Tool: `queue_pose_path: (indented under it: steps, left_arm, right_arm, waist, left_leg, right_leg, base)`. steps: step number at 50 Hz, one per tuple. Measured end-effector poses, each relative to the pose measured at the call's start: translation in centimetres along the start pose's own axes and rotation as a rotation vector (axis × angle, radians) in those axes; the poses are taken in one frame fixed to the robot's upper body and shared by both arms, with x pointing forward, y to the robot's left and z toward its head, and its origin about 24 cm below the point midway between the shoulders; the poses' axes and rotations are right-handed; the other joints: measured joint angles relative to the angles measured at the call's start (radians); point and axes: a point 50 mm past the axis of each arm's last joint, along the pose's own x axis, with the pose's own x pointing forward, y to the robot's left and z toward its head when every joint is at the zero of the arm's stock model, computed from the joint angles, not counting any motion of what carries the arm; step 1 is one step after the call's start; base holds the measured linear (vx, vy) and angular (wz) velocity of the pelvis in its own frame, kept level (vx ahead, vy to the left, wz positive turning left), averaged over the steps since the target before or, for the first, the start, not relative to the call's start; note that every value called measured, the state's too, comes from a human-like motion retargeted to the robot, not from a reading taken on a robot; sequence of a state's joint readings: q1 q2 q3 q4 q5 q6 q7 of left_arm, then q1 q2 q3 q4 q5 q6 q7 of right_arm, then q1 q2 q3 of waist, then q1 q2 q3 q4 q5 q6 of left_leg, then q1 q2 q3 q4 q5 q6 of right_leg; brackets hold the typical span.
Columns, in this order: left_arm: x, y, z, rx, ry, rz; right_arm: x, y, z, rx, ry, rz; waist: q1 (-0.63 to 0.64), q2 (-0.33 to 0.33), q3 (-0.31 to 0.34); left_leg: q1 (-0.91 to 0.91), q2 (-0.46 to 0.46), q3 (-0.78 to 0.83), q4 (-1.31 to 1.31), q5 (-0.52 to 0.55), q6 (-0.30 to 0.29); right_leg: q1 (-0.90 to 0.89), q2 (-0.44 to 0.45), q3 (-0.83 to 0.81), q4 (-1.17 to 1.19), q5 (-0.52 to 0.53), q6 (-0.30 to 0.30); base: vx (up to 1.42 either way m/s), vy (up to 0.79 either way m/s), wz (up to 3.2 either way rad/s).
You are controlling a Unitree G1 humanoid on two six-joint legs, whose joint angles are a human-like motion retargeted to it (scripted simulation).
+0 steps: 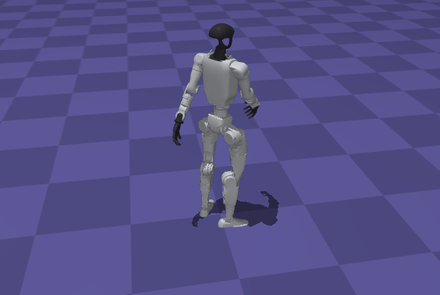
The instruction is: Upper body actions
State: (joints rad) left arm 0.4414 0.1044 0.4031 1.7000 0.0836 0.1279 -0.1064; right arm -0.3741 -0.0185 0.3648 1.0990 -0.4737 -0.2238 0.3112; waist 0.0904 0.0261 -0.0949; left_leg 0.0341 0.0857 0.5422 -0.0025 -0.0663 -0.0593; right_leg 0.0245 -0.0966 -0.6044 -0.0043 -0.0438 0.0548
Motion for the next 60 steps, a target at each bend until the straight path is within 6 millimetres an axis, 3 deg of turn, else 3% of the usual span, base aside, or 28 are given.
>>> queue_pose_path:
  steps: [3,5,8,10,13,16,20,23,25,27,32,35,40,43,45,48,52,60]
  left_arm:
    - [-1.1,-3.2,6.0,-0.040,-0.199,-0.054]
    - [-2.7,-5.7,10.2,-0.066,-0.336,-0.085]
    - [-6.3,-9.6,16.3,-0.026,-0.533,-0.186]
    - [-9.3,-12.2,19.8,0.066,-0.651,-0.282]
    - [-13.8,-15.6,23.4,0.287,-0.791,-0.429]
    - [-18.0,-17.8,25.9,0.515,-0.927,-0.496]
    - [-22.3,-18.1,28.5,0.713,-1.135,-0.356]
    - [-23.6,-17.2,29.5,0.809,-1.251,-0.147]
    - [-23.4,-16.5,29.6,0.855,-1.282,-0.025]
    - [-22.0,-15.8,29.2,0.885,-1.246,0.039]
    - [-15.4,-14.7,25.1,0.945,-0.954,-0.069]
    - [-11.9,-13.6,22.1,1.021,-0.772,-0.137]
    - [-7.8,-10.6,18.4,1.223,-0.586,0.046]
    - [-6.6,-11.2,16.7,0.967,-0.609,-0.041]
    - [-7.0,-11.6,17.1,0.782,-0.654,-0.108]
    - [-7.4,-11.1,17.7,0.644,-0.647,-0.139]
    - [-8.0,-10.6,18.6,0.621,-0.590,-0.141]
    - [-8.7,-10.6,19.6,0.745,-0.615,-0.064]
  right_arm:
    - [-1.7,4.7,-6.8,0.110,0.292,0.088]
    - [-4.5,8.2,-11.4,0.171,0.542,0.150]
    - [-11.0,13.0,-17.3,0.261,0.964,0.241]
    - [-15.6,16.3,-19.8,0.346,1.196,0.280]
    - [-20.4,20.7,-21.0,0.509,1.353,0.270]
    - [-23.2,23.5,-21.4,0.668,1.380,0.247]
    - [-26.1,25.0,-21.8,0.800,1.459,0.166]
    - [-27.1,25.1,-22.0,0.855,1.543,0.039]
    - [-27.2,24.9,-22.1,0.878,1.574,-0.036]
    - [-26.2,24.5,-22.0,0.892,1.544,-0.071]
    - [-20.6,22.5,-20.8,0.878,1.311,-0.005]
    - [-16.6,19.8,-19.9,0.680,1.152,0.047]
    - [-10.8,14.3,-17.5,0.194,0.854,0.083]
    - [-8.3,11.9,-15.4,0.027,0.675,0.134]
    - [-7.4,10.9,-14.3,-0.002,0.587,0.169]
    - [-7.0,10.6,-13.8,0.095,0.545,0.197]
    - [-7.7,11.1,-14.8,0.301,0.606,0.178]
    - [-12.6,14.3,-18.7,0.506,0.942,0.152]
  waist:
    - [0.005,-0.007,-0.010]
    - [0.004,-0.010,-0.017]
    - [0.011,-0.017,-0.017]
    - [0.018,-0.023,-0.016]
    - [0.011,-0.032,-0.021]
    - [-0.015,-0.037,-0.026]
    - [-0.059,-0.034,-0.026]
    - [-0.071,-0.027,-0.021]
    - [-0.076,-0.022,-0.019]
    - [-0.082,-0.016,-0.021]
    - [-0.098,0.001,-0.022]
    - [-0.107,0.015,-0.014]
    - [-0.123,0.034,-0.008]
    - [-0.124,0.029,-0.018]
    - [-0.122,0.025,-0.017]
    - [-0.097,0.011,-0.006]
    - [-0.067,-0.006,0.007]
    - [-0.042,-0.005,0.010]
  left_leg:
    - [-0.003,-0.006,-0.005,0.001,0.000,0.004]
    - [-0.006,-0.010,-0.009,0.002,0.000,0.006]
    - [-0.008,-0.013,-0.013,0.005,0.000,0.011]
    - [-0.013,-0.016,-0.017,0.007,-0.001,0.013]
    - [-0.032,-0.017,-0.024,0.014,-0.001,0.015]
    - [-0.049,-0.018,-0.029,0.018,-0.001,0.014]
    - [-0.051,-0.018,-0.018,0.020,-0.004,0.013]
    - [-0.041,-0.015,0.000,0.017,-0.009,0.012]
    - [-0.030,-0.014,0.017,0.012,-0.011,0.010]
    - [-0.018,-0.013,0.035,0.005,-0.013,0.009]
    - [0.014,-0.005,0.077,-0.011,-0.019,0.002]
    - [0.031,0.004,0.101,-0.016,-0.023,-0.005]
    - [0.052,0.012,0.132,-0.027,-0.028,-0.011]
    - [0.049,0.030,0.149,-0.028,-0.017,-0.027]
    - [0.044,0.040,0.149,-0.026,-0.009,-0.034]
    - [0.041,0.044,0.128,-0.017,0.000,-0.035]
    - [0.027,0.044,0.083,-0.004,0.011,-0.031]
    - [0.009,0.029,0.023,0.007,0.015,-0.021]
  right_leg:
    - [0.007,-0.004,-0.024,-0.009,0.004,0.002]
    - [0.012,-0.007,-0.037,-0.013,0.007,0.005]
    - [0.018,-0.012,-0.055,-0.016,0.009,0.009]
    - [0.020,-0.015,-0.064,-0.019,0.011,0.012]
    - [0.015,-0.022,-0.081,-0.022,0.012,0.019]
    - [0.004,-0.028,-0.091,-0.023,0.014,0.024]
    - [-0.008,-0.032,-0.083,-0.021,0.019,0.027]
    - [-0.018,-0.029,-0.062,-0.018,0.023,0.024]
    - [-0.024,-0.024,-0.044,-0.014,0.025,0.021]
    - [-0.030,-0.018,-0.024,-0.009,0.024,0.015]
    - [-0.047,0.000,0.027,0.005,0.024,-0.001]
    - [-0.056,0.013,0.056,0.013,0.025,-0.009]
    - [-0.067,0.039,0.086,0.020,0.023,-0.022]
    - [-0.075,0.046,0.093,0.021,0.020,-0.025]
    - [-0.072,0.047,0.091,0.019,0.017,-0.027]
    - [-0.055,0.045,0.081,0.015,0.012,-0.028]
    - [-0.027,0.039,0.051,0.008,0.002,-0.029]
    - [0.011,0.026,0.002,-0.003,-0.012,-0.021]
  base:
    - [0.00,0.00,0.00]
    - [0.00,0.03,0.04]
    - [0.00,0.02,0.03]
    - [0.00,0.00,0.00]
    - [-0.01,-0.02,0.03]
    - [-0.02,-0.09,0.00]
    - [-0.03,-0.06,-0.26]
    - [-0.03,-0.02,-0.45]
    - [-0.03,-0.01,-0.47]
    - [-0.01,-0.02,-0.40]
    - [0.00,-0.04,-0.45]
    - [-0.04,-0.05,-0.52]
    - [-0.04,-0.08,-0.31]
    - [-0.02,-0.10,0.07]
    - [-0.02,-0.11,0.28]
    - [-0.02,-0.08,0.40]
    - [-0.01,-0.04,0.54]
    - [0.03,0.06,0.37]
